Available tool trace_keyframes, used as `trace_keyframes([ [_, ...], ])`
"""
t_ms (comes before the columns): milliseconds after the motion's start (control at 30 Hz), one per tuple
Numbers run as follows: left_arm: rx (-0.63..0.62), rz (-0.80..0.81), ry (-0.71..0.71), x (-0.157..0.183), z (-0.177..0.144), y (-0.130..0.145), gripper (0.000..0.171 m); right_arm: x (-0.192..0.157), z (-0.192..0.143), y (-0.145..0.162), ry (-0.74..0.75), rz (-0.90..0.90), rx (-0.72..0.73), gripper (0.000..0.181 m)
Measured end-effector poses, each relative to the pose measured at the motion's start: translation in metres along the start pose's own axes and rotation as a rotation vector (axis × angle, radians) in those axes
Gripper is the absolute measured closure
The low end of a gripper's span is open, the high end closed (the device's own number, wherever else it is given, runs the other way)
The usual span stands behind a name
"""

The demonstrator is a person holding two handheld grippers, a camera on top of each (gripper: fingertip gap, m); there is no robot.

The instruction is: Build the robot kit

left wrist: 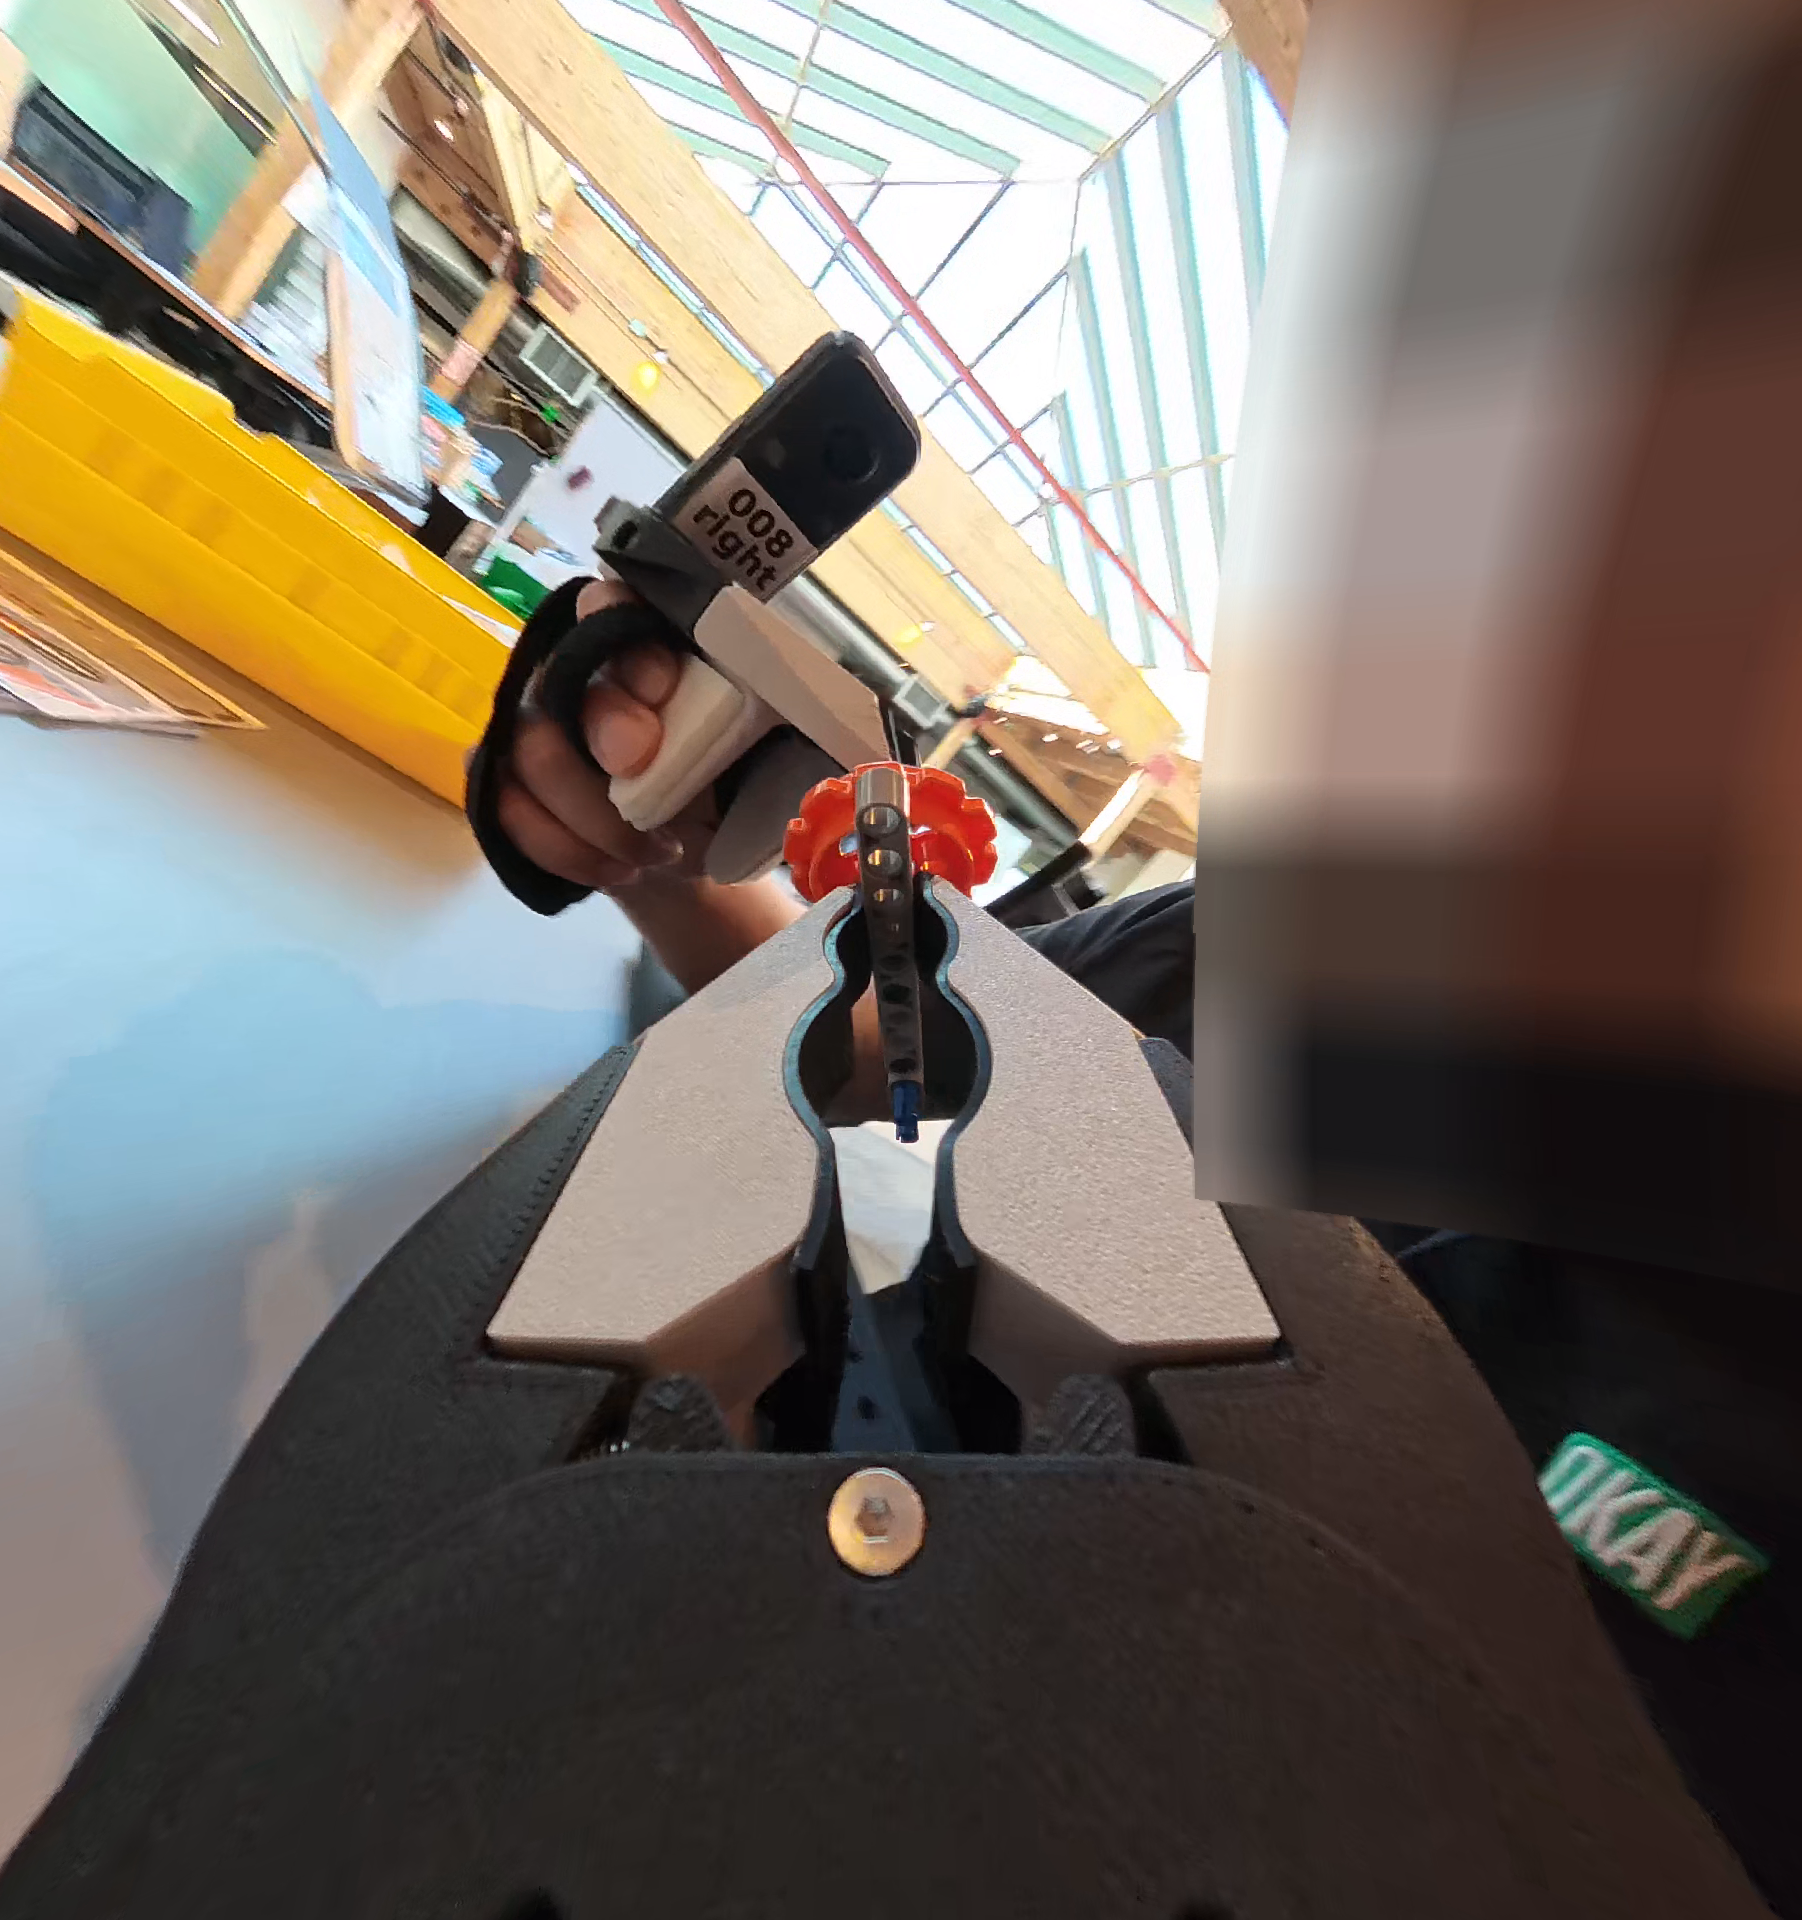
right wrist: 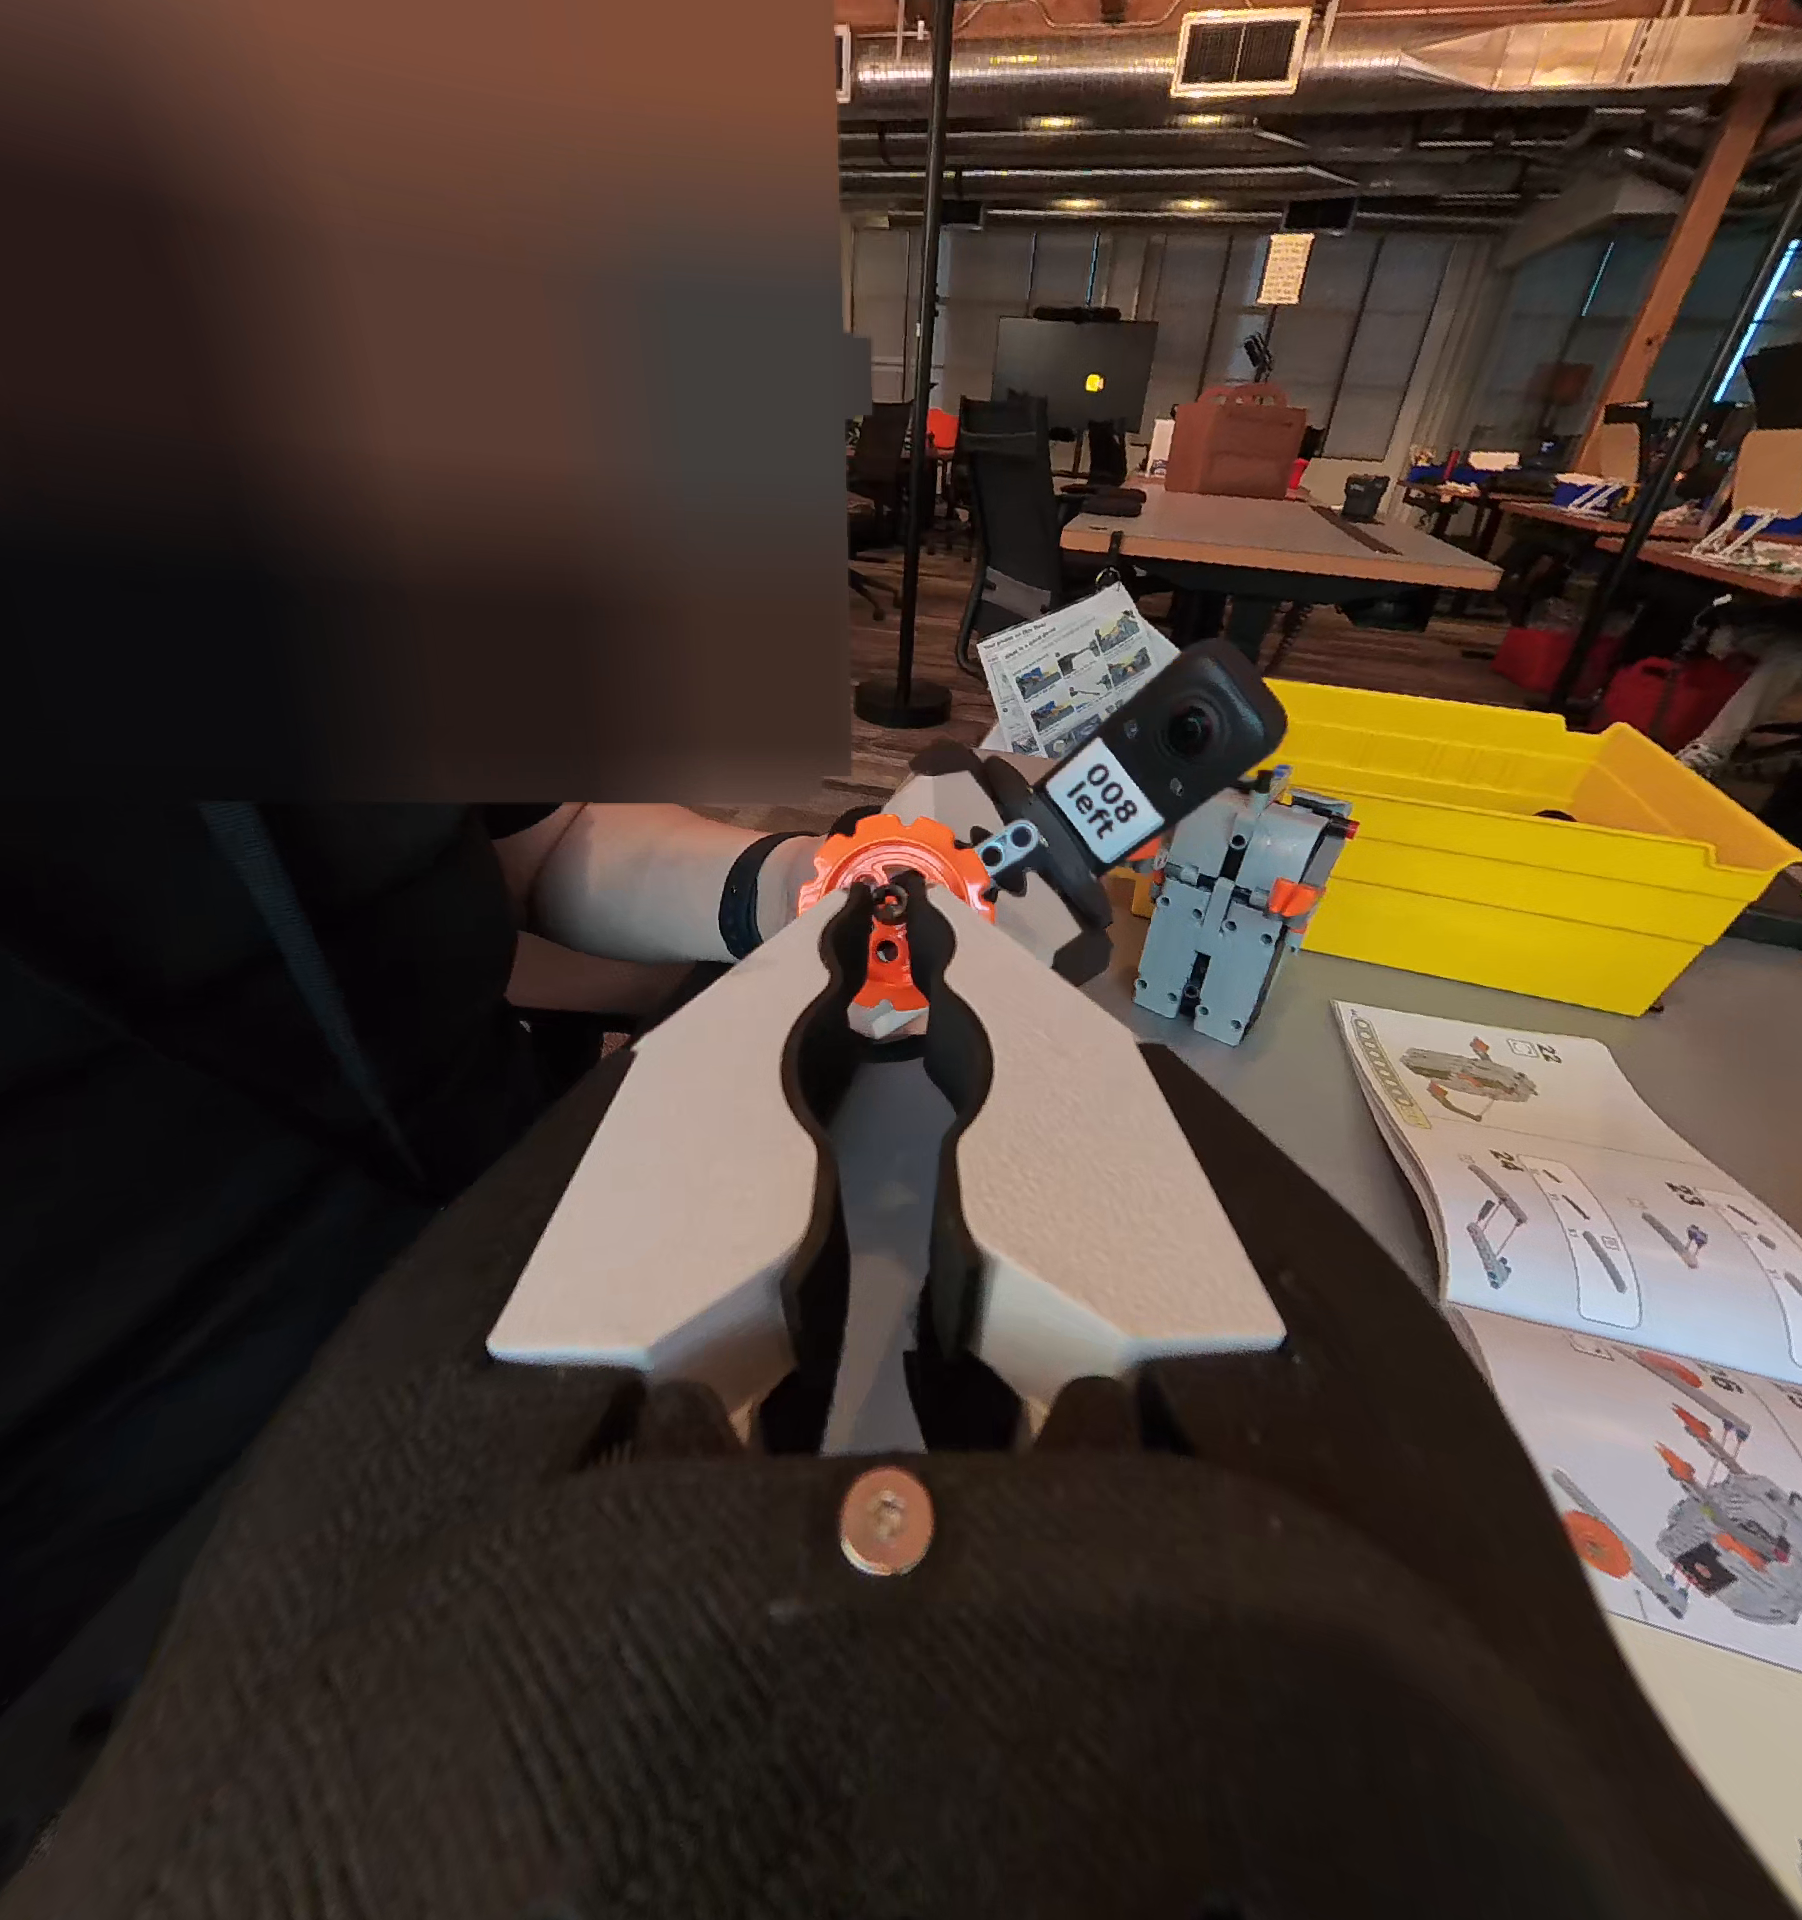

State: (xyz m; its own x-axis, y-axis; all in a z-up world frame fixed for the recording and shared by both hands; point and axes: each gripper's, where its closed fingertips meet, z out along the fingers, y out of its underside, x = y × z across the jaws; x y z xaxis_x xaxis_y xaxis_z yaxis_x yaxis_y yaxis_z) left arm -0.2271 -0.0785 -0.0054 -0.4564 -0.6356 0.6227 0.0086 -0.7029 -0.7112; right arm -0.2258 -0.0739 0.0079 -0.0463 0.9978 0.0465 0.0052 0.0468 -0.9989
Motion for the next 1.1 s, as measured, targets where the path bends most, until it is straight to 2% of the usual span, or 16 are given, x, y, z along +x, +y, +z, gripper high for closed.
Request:
trace_keyframes([
  [33, -0.001, 0.022, -0.011, 0.0, 0.0, 0.0, 0.167, 0.001, 0.0, -0.001, -0.001, 0.015, 0.011, 0.176],
  [133, -0.031, 0.052, -0.036, -0.003, 0.003, 0.004, 0.166, 0.002, 0.004, 0.002, -0.008, 0.051, 0.023, 0.176],
  [233, -0.012, 0.052, -0.024, -0.001, 0.003, 0.002, 0.166, -0.002, 0.004, -0.003, -0.041, 0.072, 0.054, 0.176],
  [467, 0.007, 0.042, -0.022, -0.002, 0.003, -0.001, 0.166, 0.003, -0.002, -0.008, -0.009, 0.043, 0.071, 0.176],
  [1100, 0.001, 0.073, -0.065, -0.004, 0.001, -0.001, 0.166, 0.005, 0.0, 0.005, 0.012, -0.006, 0.015, 0.176],
])
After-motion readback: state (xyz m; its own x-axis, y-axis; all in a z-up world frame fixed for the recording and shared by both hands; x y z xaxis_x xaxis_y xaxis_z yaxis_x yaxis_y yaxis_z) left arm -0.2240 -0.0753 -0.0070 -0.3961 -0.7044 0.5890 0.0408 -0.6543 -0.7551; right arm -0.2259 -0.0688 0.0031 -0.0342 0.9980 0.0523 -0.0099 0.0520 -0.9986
